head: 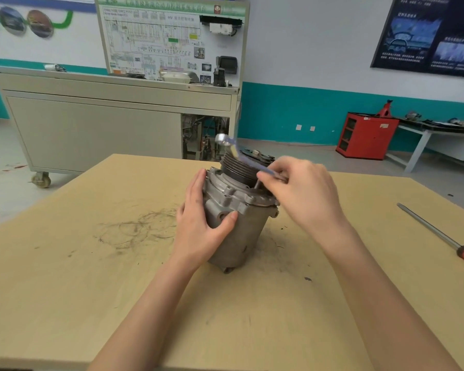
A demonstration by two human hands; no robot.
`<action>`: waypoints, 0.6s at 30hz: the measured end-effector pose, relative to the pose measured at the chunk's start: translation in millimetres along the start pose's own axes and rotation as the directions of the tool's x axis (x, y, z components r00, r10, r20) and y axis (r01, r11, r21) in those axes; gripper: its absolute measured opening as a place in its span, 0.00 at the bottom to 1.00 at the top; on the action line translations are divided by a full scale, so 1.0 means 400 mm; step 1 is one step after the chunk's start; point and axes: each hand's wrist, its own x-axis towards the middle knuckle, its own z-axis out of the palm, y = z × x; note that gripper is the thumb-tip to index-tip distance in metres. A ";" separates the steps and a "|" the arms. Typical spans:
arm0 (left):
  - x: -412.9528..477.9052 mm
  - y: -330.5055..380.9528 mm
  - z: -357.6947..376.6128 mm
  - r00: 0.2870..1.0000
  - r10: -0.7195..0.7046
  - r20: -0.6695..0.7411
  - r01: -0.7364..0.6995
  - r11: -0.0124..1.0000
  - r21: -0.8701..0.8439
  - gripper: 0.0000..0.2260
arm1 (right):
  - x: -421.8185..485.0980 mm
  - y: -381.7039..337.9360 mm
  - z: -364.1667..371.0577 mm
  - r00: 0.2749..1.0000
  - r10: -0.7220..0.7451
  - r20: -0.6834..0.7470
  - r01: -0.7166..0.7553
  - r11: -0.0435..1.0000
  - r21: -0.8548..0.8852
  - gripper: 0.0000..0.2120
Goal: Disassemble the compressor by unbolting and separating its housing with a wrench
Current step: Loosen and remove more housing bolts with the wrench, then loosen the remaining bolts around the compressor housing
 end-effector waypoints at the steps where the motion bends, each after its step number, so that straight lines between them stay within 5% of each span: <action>1: 0.000 0.002 -0.001 1.000 -0.006 0.006 0.006 1.000 -0.003 0.39 | 0.009 0.014 -0.015 0.999 0.016 -0.031 -0.015 0.999 0.031 0.07; 6: 0.002 0.025 -0.015 0.997 -0.044 0.062 0.044 0.999 0.017 0.45 | 0.032 0.199 -0.064 0.963 0.270 -0.012 -0.270 0.963 0.016 0.11; 9: 0.019 0.068 -0.024 0.995 -0.056 0.078 0.038 0.975 0.219 0.53 | 0.016 0.340 -0.039 0.839 0.520 0.161 -0.492 0.851 -0.184 0.09; 13: 0.061 0.142 -0.004 0.992 -0.089 0.090 0.047 0.917 0.396 0.59 | -0.010 0.441 0.035 0.685 0.651 0.328 -0.523 0.752 -0.401 0.10; 18: 0.049 0.177 0.078 0.996 -0.088 -0.024 0.085 0.786 0.612 0.56 | -0.015 0.471 0.100 0.648 0.676 0.352 -0.491 0.724 -0.484 0.11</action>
